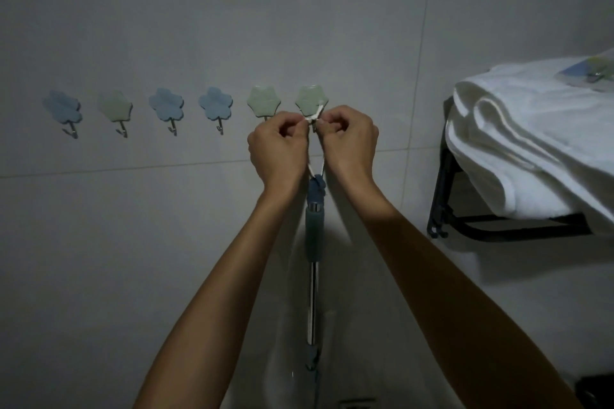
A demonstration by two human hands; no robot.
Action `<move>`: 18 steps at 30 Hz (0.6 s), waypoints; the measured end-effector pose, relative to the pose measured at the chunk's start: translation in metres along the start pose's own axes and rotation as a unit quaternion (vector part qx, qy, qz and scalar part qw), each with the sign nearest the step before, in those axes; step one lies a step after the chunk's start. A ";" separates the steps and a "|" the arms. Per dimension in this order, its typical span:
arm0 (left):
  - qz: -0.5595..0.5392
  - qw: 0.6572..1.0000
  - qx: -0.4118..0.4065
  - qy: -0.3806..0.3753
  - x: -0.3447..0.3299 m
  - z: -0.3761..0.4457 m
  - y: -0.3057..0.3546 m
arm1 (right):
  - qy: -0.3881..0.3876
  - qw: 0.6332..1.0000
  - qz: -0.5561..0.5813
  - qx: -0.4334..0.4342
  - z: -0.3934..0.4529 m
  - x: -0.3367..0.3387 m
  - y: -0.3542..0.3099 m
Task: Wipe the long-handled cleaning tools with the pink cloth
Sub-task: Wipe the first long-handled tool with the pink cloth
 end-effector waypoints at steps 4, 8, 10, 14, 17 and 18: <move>0.003 1.000 0.015 -0.019 -0.006 -0.020 -0.016 | -0.034 0.998 -0.045 -0.018 -0.018 -0.007 0.017; -0.008 0.999 0.015 -0.028 -0.010 -0.027 -0.021 | -0.036 0.997 -0.069 -0.020 -0.022 -0.006 0.013; -0.009 0.999 0.008 -0.030 -0.010 -0.029 -0.022 | -0.042 0.996 -0.083 -0.016 -0.025 -0.005 0.013; -0.018 0.999 0.001 -0.044 -0.009 -0.045 -0.037 | -0.057 0.993 -0.097 -0.023 -0.043 -0.001 0.028; 0.001 0.998 -0.027 -0.049 -0.004 -0.065 -0.053 | -0.089 0.987 -0.134 -0.014 -0.063 0.002 0.043; 0.014 0.998 -0.024 -0.051 -0.003 -0.073 -0.060 | -0.094 0.985 -0.145 -0.007 -0.073 0.004 0.049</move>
Point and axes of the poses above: each hand's wrist, its own z-axis towards the middle knuckle, its own x-axis out of the back of the hand, y = z × x, the point moved 6 cm from there along z, towards the middle knuckle, and after that the axes turned 6 degrees about -y, right-handed, at the moved point
